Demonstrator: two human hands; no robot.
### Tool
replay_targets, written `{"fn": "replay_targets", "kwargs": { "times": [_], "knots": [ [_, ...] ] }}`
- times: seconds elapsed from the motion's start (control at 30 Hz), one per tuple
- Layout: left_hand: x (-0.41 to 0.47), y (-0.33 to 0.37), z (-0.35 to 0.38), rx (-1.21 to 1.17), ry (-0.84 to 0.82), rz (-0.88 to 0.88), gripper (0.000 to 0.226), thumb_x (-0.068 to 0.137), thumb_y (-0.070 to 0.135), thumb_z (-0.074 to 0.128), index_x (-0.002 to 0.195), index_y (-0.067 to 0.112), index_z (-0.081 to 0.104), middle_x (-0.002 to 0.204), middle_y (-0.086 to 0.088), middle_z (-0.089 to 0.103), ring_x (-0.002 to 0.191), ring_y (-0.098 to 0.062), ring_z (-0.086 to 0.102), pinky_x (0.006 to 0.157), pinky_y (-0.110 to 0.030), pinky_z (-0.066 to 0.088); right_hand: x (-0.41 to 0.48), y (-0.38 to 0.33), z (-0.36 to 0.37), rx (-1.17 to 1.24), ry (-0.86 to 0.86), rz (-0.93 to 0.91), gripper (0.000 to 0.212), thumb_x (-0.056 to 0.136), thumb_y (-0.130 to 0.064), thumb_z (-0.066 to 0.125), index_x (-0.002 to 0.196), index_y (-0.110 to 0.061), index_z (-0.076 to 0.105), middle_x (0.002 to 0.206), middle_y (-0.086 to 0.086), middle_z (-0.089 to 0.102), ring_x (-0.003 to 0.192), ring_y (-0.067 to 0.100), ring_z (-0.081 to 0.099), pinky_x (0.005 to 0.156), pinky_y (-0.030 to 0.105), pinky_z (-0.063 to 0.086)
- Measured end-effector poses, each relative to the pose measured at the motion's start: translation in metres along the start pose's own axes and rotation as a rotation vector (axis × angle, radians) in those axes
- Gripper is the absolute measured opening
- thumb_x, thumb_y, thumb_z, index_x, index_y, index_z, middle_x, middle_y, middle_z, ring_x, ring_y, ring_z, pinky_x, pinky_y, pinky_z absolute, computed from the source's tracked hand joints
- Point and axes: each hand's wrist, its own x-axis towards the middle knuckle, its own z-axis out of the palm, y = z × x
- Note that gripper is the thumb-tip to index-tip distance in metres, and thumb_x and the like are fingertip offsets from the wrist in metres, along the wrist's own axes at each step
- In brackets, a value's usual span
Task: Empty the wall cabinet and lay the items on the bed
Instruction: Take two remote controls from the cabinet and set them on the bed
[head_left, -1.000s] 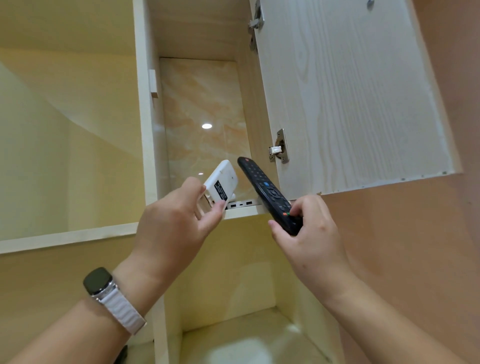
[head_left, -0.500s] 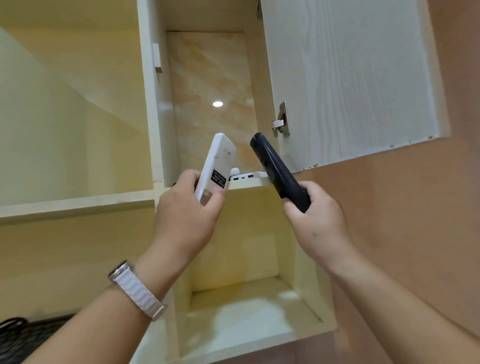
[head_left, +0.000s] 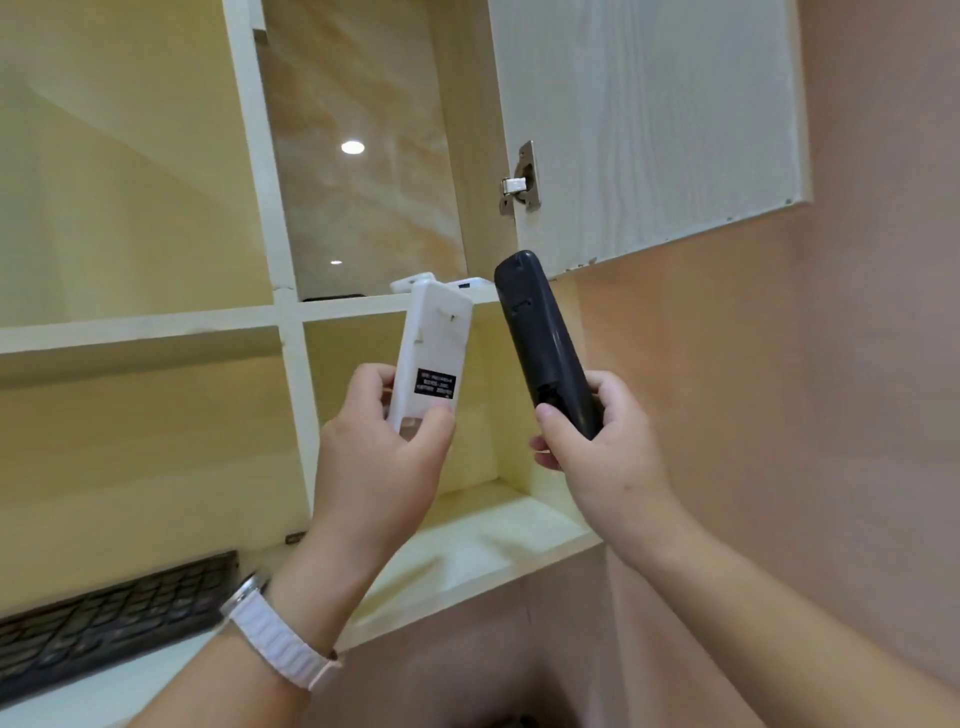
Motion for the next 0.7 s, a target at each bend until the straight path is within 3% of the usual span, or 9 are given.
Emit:
{"fn": "replay_targets", "kwargs": {
  "times": [0.07,0.23,0.37,0.47,0.57,0.7],
  "knots": [
    [-0.008,-0.009,-0.01,-0.06,-0.042,-0.011,0.017,0.084,0.026,0.066,0.091,0.032,0.053,0.078,0.012,0.067,0.065,-0.009,0.066,0.057,-0.045,0.058,-0.018,-0.002,0.005,-0.031,0.051,0.03,0.012,0.091,-0.016,0.062,0.095,-0.027,0.057,0.083,0.006,0.065,0.075,0.025,0.07,0.075,0.052,0.058],
    [-0.033,-0.037,-0.03,-0.214,-0.198,-0.065,0.015,0.083,0.031,0.066,0.092,0.034,0.054,0.081,0.015,0.069,0.069,-0.007,0.067,0.063,-0.047,0.058,-0.078,-0.011,0.02,-0.127,0.184,0.115,0.011,0.091,-0.014,0.061,0.097,-0.023,0.058,0.083,0.002,0.063,0.073,0.021,0.071,0.071,0.039,0.061],
    [-0.064,-0.043,-0.037,-0.346,-0.341,-0.085,0.015,0.084,0.028,0.067,0.091,0.031,0.054,0.081,0.011,0.068,0.07,-0.008,0.066,0.066,-0.046,0.058,-0.136,-0.026,0.022,-0.229,0.358,0.138,0.01,0.091,-0.013,0.061,0.094,-0.022,0.058,0.081,0.006,0.065,0.077,0.028,0.069,0.07,0.043,0.061],
    [-0.09,-0.036,-0.036,-0.472,-0.433,-0.093,0.016,0.082,0.03,0.068,0.088,0.031,0.054,0.079,0.013,0.068,0.068,-0.005,0.064,0.065,-0.045,0.058,-0.18,-0.044,0.015,-0.299,0.488,0.173,0.012,0.092,-0.011,0.061,0.1,-0.019,0.057,0.092,0.01,0.067,0.078,0.021,0.071,0.071,0.036,0.062],
    [-0.12,-0.018,-0.032,-0.573,-0.552,-0.091,0.015,0.079,0.031,0.067,0.087,0.032,0.054,0.079,0.013,0.068,0.069,-0.006,0.065,0.064,-0.041,0.057,-0.219,-0.069,0.002,-0.316,0.613,0.254,0.014,0.092,-0.006,0.058,0.104,-0.012,0.053,0.101,0.018,0.065,0.077,0.02,0.073,0.073,0.039,0.062],
    [-0.161,0.016,-0.031,-0.746,-0.7,-0.124,0.015,0.081,0.03,0.068,0.088,0.032,0.055,0.081,0.01,0.068,0.071,-0.013,0.069,0.062,-0.05,0.059,-0.275,-0.108,-0.018,-0.382,0.75,0.304,0.018,0.091,-0.006,0.058,0.106,-0.015,0.051,0.103,0.019,0.066,0.073,0.017,0.071,0.071,0.036,0.061]
  ]
}}
